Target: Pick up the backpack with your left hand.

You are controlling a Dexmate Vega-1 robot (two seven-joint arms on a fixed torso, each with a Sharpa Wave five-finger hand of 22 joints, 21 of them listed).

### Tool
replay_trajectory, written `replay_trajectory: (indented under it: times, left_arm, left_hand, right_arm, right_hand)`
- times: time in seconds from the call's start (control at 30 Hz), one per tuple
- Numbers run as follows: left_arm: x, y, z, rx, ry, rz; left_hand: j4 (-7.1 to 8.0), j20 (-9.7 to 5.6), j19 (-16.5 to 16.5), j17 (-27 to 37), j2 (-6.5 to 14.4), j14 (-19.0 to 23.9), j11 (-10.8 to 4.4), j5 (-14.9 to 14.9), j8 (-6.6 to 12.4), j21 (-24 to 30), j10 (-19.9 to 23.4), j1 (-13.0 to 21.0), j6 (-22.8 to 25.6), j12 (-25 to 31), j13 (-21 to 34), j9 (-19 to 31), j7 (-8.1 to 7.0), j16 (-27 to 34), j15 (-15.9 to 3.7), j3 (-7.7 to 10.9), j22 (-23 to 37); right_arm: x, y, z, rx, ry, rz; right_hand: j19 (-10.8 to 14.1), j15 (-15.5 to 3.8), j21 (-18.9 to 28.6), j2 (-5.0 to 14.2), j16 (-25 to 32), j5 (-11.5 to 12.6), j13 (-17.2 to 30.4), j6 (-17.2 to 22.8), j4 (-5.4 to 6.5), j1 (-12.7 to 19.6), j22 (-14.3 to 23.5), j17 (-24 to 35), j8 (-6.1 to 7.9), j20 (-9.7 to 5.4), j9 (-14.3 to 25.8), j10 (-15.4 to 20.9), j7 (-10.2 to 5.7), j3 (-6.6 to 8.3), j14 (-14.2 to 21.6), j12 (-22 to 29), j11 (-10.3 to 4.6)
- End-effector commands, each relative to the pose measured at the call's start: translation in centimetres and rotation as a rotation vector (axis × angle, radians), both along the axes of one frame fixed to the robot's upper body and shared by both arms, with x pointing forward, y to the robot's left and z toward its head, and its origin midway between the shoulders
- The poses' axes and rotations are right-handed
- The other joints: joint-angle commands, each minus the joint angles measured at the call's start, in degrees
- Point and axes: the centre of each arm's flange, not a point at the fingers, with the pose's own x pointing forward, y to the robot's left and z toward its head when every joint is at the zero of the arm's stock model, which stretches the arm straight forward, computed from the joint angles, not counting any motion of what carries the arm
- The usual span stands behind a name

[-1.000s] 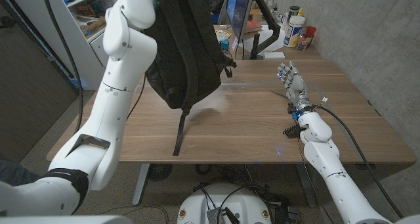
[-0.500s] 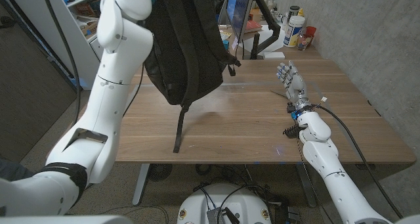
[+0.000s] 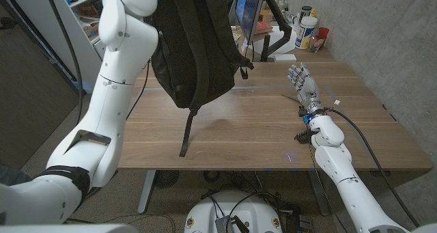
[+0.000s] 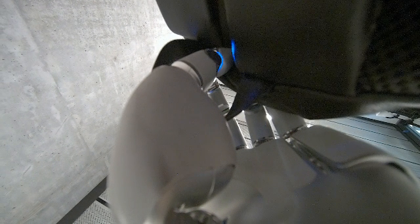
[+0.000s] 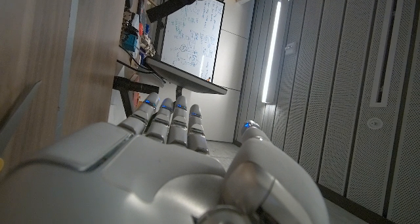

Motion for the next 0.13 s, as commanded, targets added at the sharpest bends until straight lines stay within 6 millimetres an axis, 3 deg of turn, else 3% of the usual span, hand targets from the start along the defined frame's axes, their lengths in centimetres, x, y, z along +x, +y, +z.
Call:
replay_trajectory:
  times: [0.03, 0.13]
  left_arm:
    - [0.03, -0.48, 0.0, 0.01, 0.003, -0.003]
    - [0.13, -0.54, -0.18, 0.012, 0.007, -0.002]
  left_hand:
    - [2.07, -5.43, 0.7, 0.4, 0.6, 10.8, -0.07, -0.3, -0.2, 0.3, 0.3, 0.2, 0.0, -0.2, 0.2, 0.2, -0.24, 0.1, -13.51, 1.62, 0.1]
    - [2.02, -5.43, 0.7, 0.4, 0.6, 11.0, 0.01, -0.4, -0.2, 0.4, 0.3, 0.2, 0.0, -0.2, 0.2, 0.2, -0.25, 0.0, -13.42, 1.65, 0.1]
  right_arm:
    - [0.26, -0.18, -0.03, -0.004, 0.005, 0.003]
    - [0.47, -0.18, -0.28, -0.003, 0.013, 0.006]
  right_hand:
    - [0.6, -0.1, -0.2, 0.13, -0.1, 0.1, 0.2, 0.5, -0.13, 0.6, 0.2, 0.0, -0.02, 0.04, 0.1, 0.5, -0.22, 0.16, 0.4, -0.1, 0.0]
    - [0.8, -0.12, -0.2, 0.15, -0.1, 0.1, 0.2, 0.5, -0.17, 0.6, 0.2, 0.0, -0.03, 0.22, 0.1, 0.5, -0.26, 0.17, 0.5, -0.1, -0.04]
